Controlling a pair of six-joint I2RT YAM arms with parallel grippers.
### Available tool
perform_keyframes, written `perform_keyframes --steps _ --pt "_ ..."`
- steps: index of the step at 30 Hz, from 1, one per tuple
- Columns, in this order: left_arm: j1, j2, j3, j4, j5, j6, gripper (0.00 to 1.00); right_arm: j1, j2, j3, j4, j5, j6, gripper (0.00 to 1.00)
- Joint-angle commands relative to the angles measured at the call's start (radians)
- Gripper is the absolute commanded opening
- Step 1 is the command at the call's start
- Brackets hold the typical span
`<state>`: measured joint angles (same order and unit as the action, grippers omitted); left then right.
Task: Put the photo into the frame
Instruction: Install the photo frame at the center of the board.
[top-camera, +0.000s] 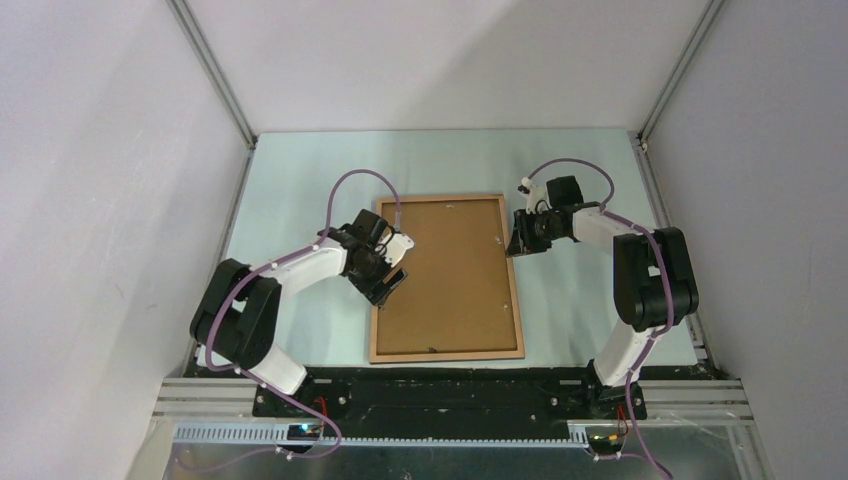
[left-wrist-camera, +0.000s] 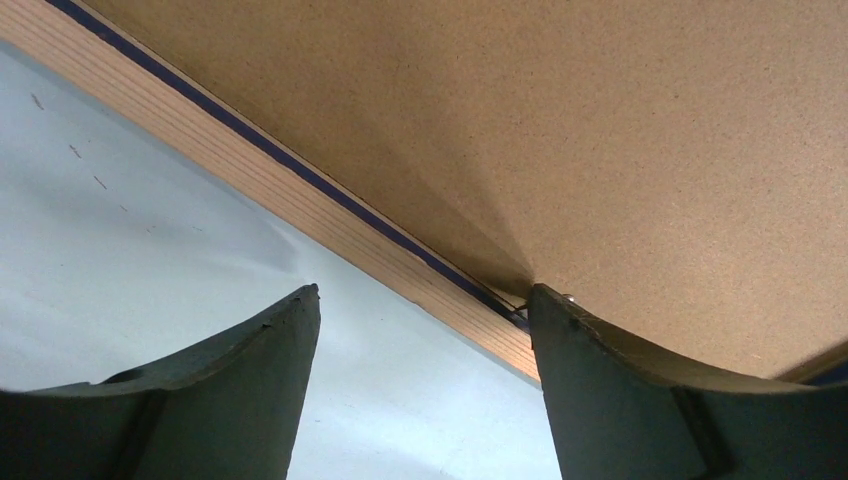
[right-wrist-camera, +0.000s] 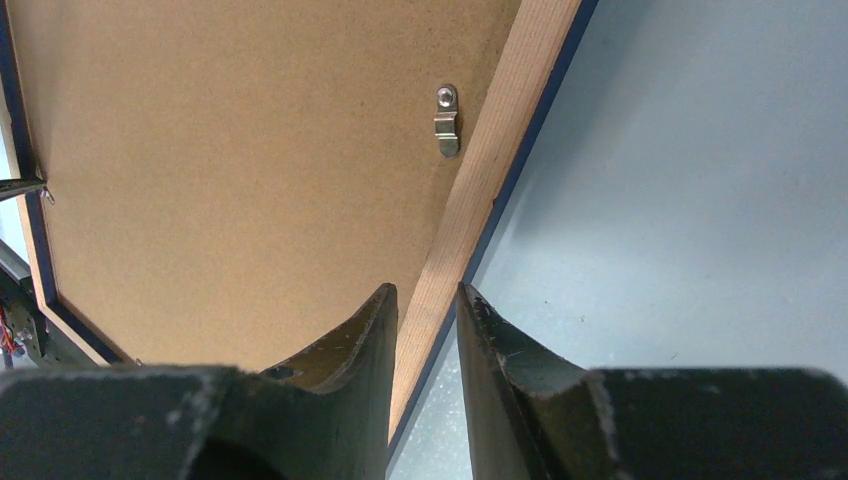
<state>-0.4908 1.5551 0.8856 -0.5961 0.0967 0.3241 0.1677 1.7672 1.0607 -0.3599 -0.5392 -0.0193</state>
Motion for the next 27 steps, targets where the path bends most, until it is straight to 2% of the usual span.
perform_keyframes --steps 1,15,27 --pt "-0.006 -0.023 -0.027 -0.057 -0.035 0.047 0.81 -0.005 -0.010 0.020 0.026 -0.010 0.001 0.33" --pt "-0.006 -0.057 -0.017 -0.076 -0.019 0.060 0.85 -0.005 -0.009 0.020 0.026 -0.010 0.001 0.33" --pt "0.005 -0.031 0.109 -0.050 -0.023 -0.029 0.88 -0.006 -0.014 0.019 0.025 -0.015 0.002 0.33"
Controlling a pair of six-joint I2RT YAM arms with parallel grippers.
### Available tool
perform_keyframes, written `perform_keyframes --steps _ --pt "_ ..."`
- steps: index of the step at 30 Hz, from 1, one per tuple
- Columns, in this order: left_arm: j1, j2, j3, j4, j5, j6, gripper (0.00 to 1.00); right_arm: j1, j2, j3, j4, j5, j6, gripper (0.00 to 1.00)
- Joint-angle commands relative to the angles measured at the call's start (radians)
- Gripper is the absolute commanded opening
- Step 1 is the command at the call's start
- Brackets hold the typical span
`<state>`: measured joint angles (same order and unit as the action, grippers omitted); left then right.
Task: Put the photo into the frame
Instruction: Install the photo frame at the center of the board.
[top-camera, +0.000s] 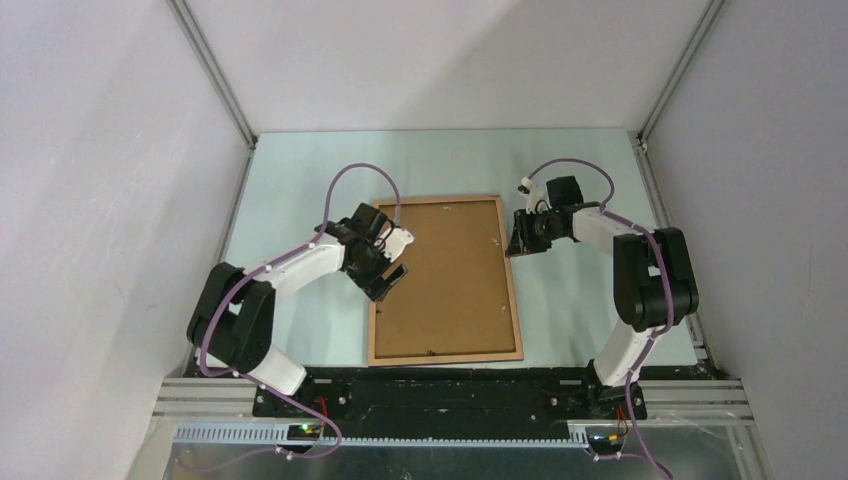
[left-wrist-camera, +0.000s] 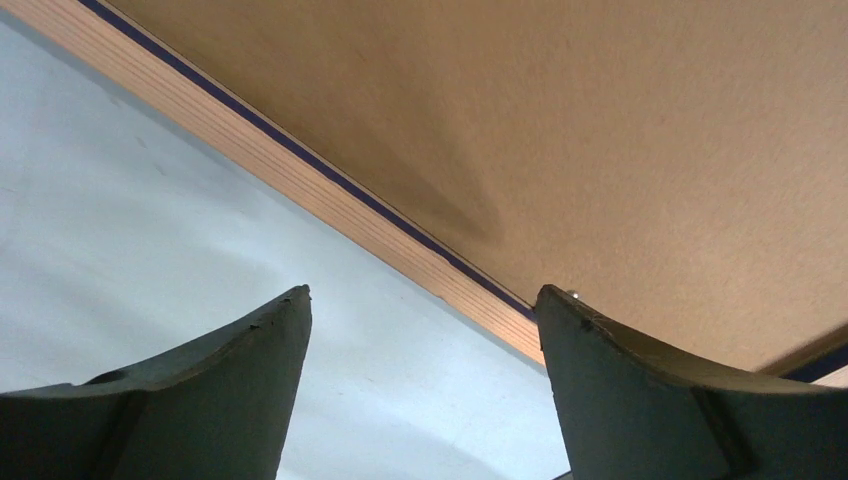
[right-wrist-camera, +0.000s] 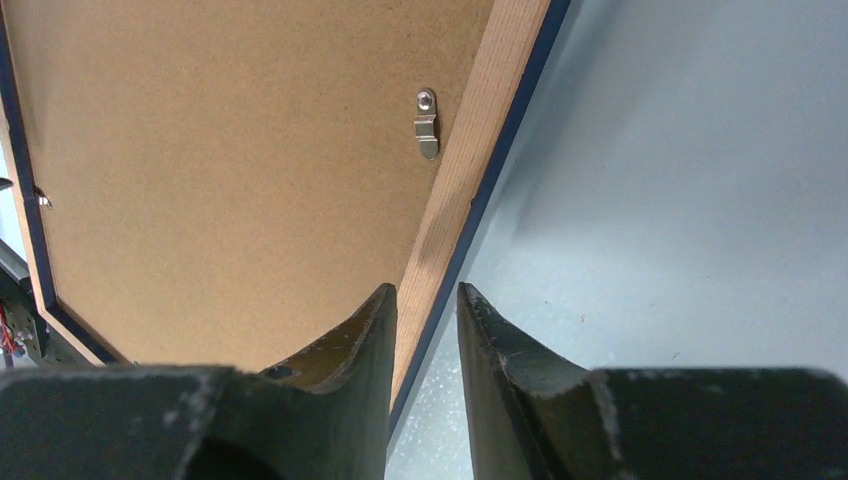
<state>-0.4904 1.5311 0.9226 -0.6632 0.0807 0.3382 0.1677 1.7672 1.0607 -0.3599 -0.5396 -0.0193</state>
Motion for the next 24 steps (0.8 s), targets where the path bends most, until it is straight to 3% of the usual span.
perform_keyframes --steps 1,10,15,24 --pt "0.011 -0.003 0.085 0.025 -0.008 -0.050 0.88 -0.006 -0.016 0.020 0.025 -0.015 0.002 0.34" --pt "0.077 0.107 0.163 0.081 -0.038 -0.130 0.89 -0.007 -0.034 0.020 0.028 -0.001 0.015 0.48" --pt "0.109 0.172 0.207 0.084 -0.010 -0.163 0.86 -0.005 -0.045 0.031 0.012 0.017 0.015 0.55" --pt "0.139 0.211 0.217 0.086 0.049 -0.183 0.74 0.018 -0.034 0.081 -0.029 0.057 0.015 0.59"
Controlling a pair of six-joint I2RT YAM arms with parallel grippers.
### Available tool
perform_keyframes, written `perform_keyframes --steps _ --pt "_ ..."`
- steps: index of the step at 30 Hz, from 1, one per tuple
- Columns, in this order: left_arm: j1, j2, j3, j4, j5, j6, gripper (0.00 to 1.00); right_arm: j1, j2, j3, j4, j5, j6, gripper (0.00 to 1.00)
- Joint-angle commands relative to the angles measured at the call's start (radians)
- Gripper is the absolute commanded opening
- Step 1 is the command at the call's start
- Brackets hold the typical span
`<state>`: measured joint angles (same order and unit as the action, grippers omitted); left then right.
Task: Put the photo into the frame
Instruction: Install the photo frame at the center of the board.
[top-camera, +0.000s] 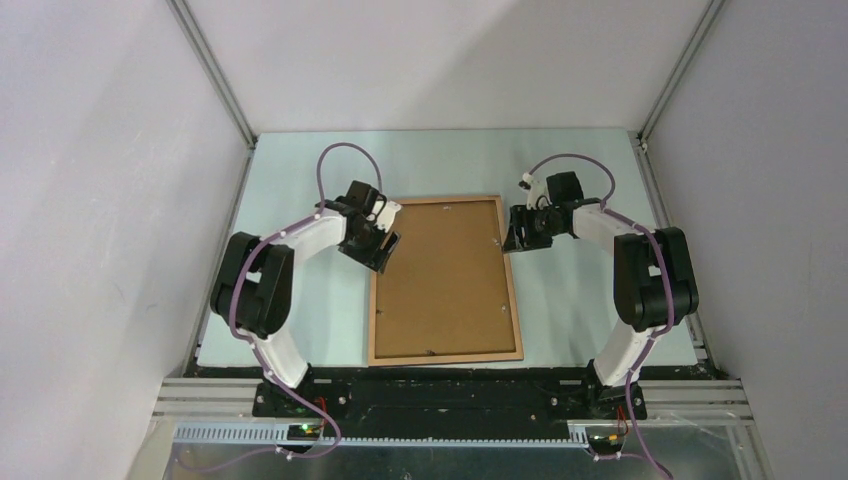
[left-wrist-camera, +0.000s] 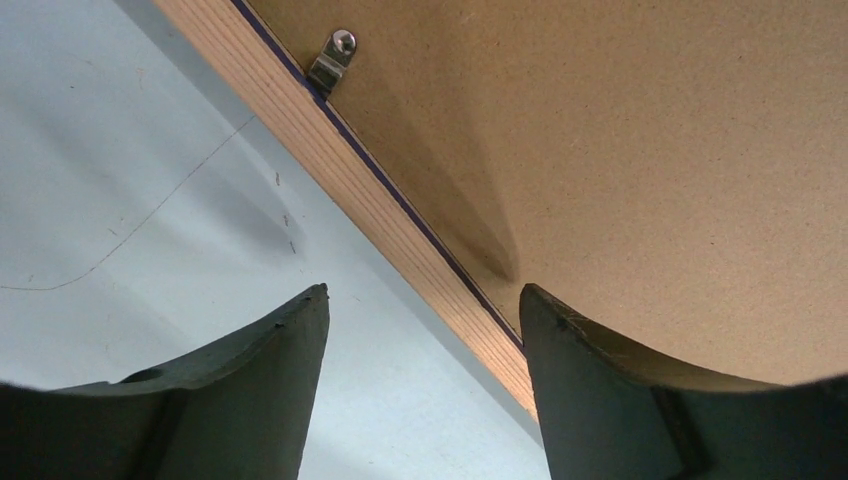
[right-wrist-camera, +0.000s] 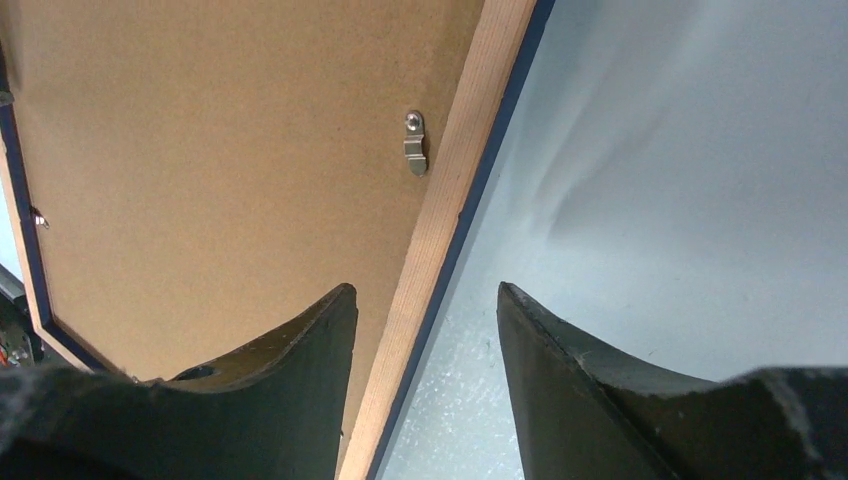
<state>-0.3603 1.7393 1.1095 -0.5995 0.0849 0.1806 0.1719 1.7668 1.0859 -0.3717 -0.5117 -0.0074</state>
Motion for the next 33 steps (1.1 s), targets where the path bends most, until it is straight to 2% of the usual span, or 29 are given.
perform_keyframes --steps 1,2,4,15,22,27,33 --pt "0.010 0.002 0.026 0.023 0.048 -0.026 0.71 0.014 -0.026 0.069 -0.021 0.035 0.003 0.59" --pt "0.010 0.001 0.024 0.023 0.054 -0.027 0.69 0.016 -0.022 0.074 -0.032 0.036 0.002 0.59" --pt "0.010 -0.003 0.020 0.023 0.064 -0.029 0.59 0.021 -0.012 0.088 -0.039 0.039 0.003 0.59" --pt "0.013 0.000 0.006 0.025 0.101 -0.031 0.34 0.071 0.085 0.180 -0.067 0.095 0.000 0.59" --pt "0.016 0.011 0.007 0.026 0.109 -0.032 0.24 0.105 0.148 0.237 -0.091 0.213 -0.026 0.58" --pt "0.017 0.011 0.006 0.026 0.110 -0.032 0.12 0.112 0.195 0.279 -0.108 0.258 -0.029 0.57" --pt "0.017 0.010 0.006 0.026 0.113 -0.031 0.06 0.124 0.230 0.320 -0.141 0.285 -0.028 0.54"
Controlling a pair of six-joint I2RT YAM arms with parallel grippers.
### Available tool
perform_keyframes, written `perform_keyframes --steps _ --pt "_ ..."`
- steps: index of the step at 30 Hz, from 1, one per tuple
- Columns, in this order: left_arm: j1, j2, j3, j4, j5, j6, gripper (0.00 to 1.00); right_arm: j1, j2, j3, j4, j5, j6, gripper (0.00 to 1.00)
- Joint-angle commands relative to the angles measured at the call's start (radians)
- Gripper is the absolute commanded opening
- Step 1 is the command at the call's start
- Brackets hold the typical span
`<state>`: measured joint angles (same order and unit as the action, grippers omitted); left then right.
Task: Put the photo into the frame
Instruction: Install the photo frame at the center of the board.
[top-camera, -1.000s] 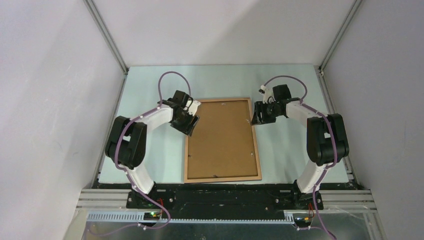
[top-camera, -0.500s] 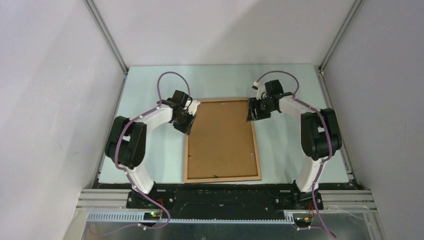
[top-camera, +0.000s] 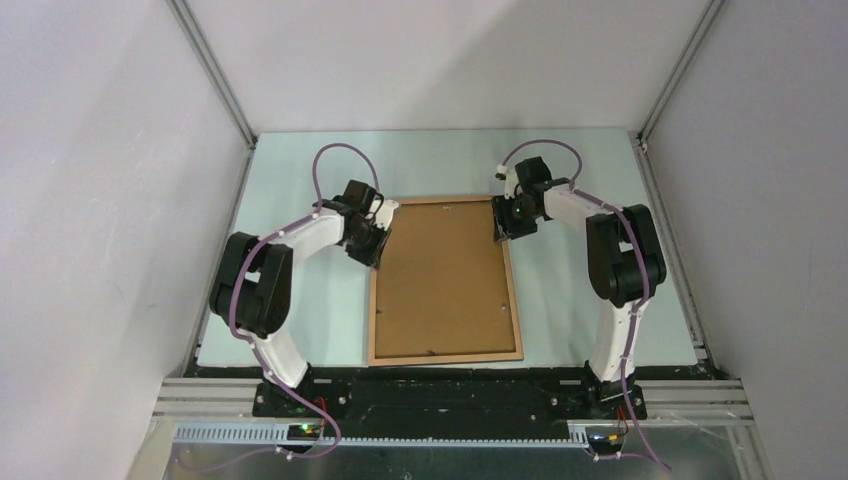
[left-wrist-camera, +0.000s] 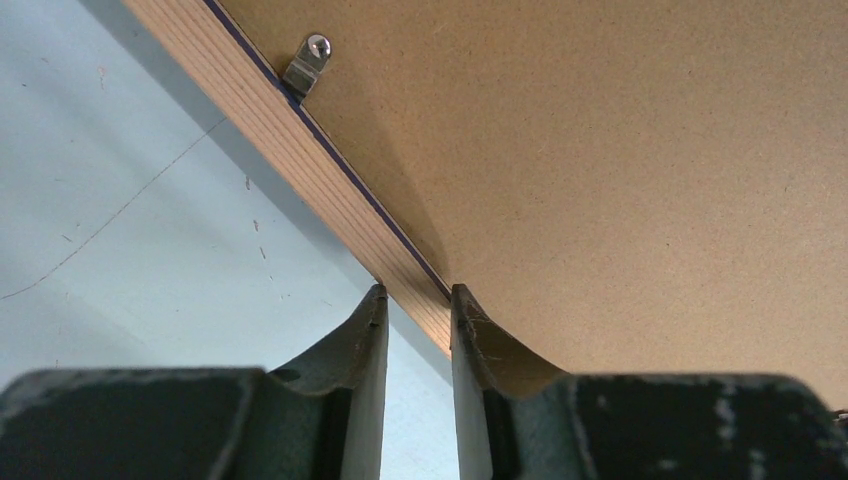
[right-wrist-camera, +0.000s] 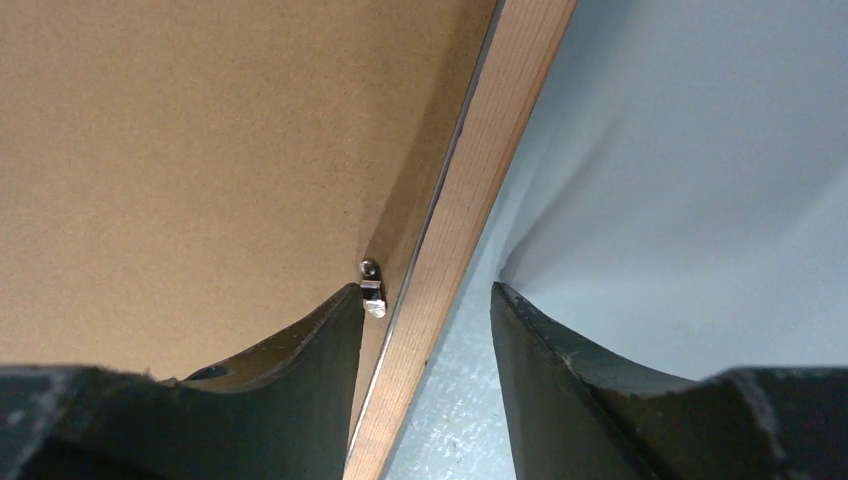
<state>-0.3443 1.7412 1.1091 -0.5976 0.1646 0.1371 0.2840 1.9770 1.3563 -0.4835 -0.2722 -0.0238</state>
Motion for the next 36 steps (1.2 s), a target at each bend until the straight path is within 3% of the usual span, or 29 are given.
perform_keyframes --steps 1,19,36 --pt "0.002 0.008 0.006 0.025 0.033 0.013 0.06 0.013 0.027 0.054 -0.037 0.048 -0.012 0.53" --pt "0.002 -0.003 0.002 0.022 0.032 0.015 0.05 0.029 0.053 0.086 -0.074 0.051 -0.012 0.48" --pt "0.003 -0.005 0.001 0.023 0.025 0.019 0.04 0.034 0.078 0.126 -0.114 0.086 -0.042 0.32"
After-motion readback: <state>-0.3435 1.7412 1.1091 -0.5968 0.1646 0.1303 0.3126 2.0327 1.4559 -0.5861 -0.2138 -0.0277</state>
